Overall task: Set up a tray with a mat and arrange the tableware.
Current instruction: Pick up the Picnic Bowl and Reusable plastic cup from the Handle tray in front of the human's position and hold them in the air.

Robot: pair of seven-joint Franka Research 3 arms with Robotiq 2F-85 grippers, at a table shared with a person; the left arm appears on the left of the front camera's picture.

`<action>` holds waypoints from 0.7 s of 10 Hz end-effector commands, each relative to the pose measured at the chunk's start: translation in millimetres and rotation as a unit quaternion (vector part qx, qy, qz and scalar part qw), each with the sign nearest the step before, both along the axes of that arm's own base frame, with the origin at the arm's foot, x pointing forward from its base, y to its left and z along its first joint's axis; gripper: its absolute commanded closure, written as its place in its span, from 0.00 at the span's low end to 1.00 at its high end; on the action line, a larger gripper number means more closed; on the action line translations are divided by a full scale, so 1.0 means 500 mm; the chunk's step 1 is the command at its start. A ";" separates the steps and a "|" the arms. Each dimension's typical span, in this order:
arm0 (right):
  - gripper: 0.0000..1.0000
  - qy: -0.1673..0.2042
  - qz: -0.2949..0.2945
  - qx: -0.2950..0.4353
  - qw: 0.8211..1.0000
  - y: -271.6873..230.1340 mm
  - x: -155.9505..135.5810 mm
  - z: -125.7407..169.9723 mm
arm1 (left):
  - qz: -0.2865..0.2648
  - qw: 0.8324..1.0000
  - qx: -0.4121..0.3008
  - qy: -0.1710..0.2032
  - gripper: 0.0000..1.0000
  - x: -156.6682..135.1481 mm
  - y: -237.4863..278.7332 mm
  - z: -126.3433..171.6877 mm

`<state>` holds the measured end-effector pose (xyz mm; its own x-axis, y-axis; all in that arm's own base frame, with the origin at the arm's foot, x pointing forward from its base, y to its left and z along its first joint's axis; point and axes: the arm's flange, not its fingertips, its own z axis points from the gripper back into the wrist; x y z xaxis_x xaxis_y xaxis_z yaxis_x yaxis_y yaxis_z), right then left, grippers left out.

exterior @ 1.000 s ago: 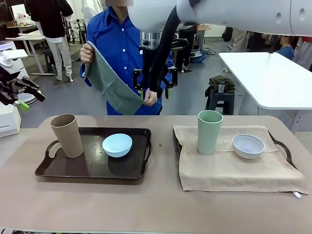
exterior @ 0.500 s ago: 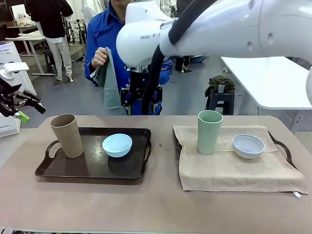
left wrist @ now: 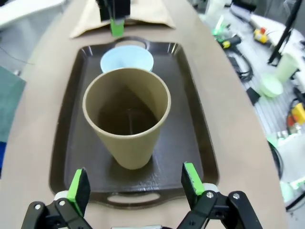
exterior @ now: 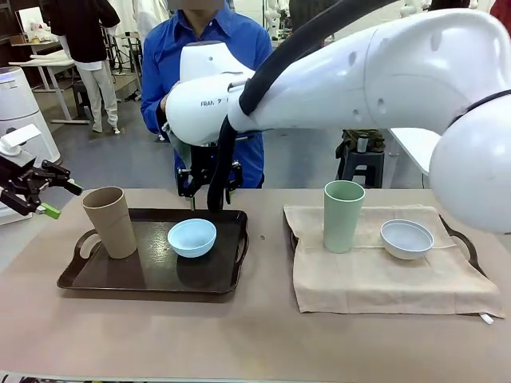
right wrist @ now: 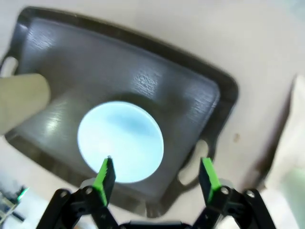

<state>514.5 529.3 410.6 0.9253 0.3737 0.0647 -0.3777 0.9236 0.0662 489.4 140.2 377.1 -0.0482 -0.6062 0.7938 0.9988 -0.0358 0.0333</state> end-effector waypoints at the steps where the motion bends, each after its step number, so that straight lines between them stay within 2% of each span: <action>1: 0.09 -0.001 0.018 0.009 1.000 0.023 0.034 -0.014 | 0.007 1.000 -0.022 0.006 0.00 0.004 -0.008 -0.028; 2: 0.09 0.001 0.014 0.013 1.000 0.026 0.037 -0.022 | 0.025 0.999 -0.026 0.012 0.00 0.008 -0.014 -0.029; 3: 0.09 0.038 -0.015 0.022 0.999 0.020 0.031 -0.009 | 0.075 0.996 -0.029 0.036 0.00 0.004 -0.004 -0.008; 4: 0.09 0.003 0.007 0.004 1.000 0.009 0.017 -0.035 | 0.007 1.000 -0.015 0.013 0.00 0.006 -0.008 -0.032; 7: 0.09 0.003 0.007 0.004 1.000 0.009 0.017 -0.035 | 0.007 1.000 -0.015 0.013 0.00 0.006 -0.008 -0.032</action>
<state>524.8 534.3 391.5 0.9244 0.3778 0.0516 -0.3811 0.9204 0.0876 494.2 134.7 361.4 0.0057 -0.5791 0.8152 1.0000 -0.0006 -0.0074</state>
